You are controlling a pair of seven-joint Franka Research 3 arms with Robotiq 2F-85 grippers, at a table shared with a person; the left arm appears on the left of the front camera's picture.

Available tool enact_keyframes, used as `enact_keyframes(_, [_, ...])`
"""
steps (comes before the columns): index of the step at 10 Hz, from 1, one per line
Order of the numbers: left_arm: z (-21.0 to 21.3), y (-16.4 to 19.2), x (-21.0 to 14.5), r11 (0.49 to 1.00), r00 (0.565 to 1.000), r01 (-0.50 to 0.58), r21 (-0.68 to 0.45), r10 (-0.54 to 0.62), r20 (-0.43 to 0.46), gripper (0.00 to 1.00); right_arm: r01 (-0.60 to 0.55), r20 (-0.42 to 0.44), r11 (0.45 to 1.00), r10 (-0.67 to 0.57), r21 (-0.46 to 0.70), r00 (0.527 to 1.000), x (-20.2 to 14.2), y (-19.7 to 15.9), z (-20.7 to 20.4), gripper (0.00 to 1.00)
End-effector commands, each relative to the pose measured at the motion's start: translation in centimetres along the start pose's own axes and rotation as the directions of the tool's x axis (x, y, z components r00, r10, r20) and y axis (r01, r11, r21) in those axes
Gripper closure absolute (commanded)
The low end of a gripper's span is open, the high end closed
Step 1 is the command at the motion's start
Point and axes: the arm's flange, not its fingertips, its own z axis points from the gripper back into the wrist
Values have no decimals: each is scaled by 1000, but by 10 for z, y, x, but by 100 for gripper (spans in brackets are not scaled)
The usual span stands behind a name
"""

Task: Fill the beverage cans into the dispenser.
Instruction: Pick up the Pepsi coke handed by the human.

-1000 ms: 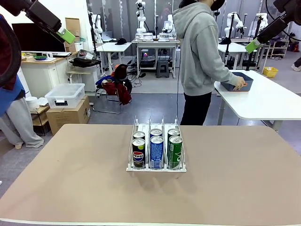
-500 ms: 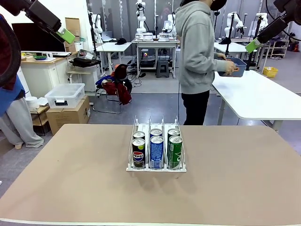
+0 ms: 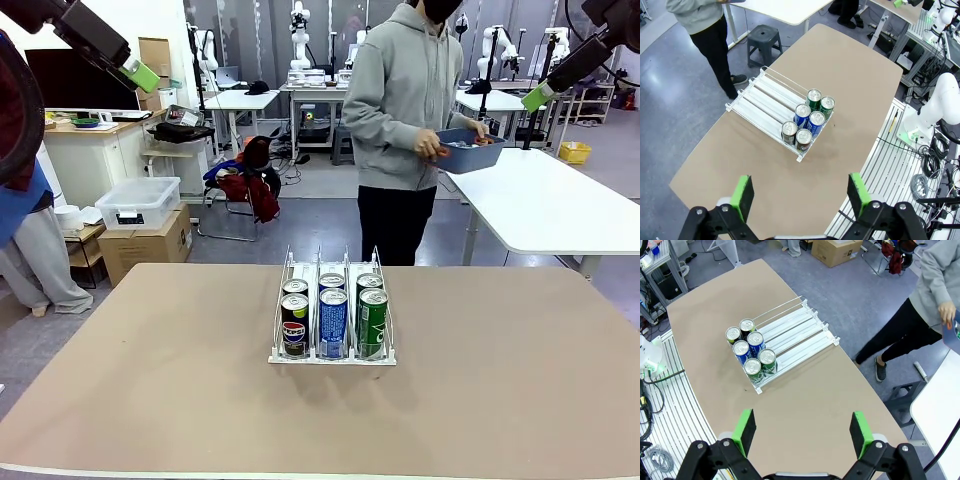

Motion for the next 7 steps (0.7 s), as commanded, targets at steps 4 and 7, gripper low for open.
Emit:
enact_keyframes(4, [2, 1, -1, 1000, 1000, 3, 3, -3, 4, 0, -2, 7, 1000, 2, 9, 1000, -1, 0, 1, 0])
enact_keyframes(7, [2, 1, -1, 1000, 1000, 3, 3, -3, 4, 0, -2, 7, 1000, 2, 9, 1000, -1, 0, 1, 0])
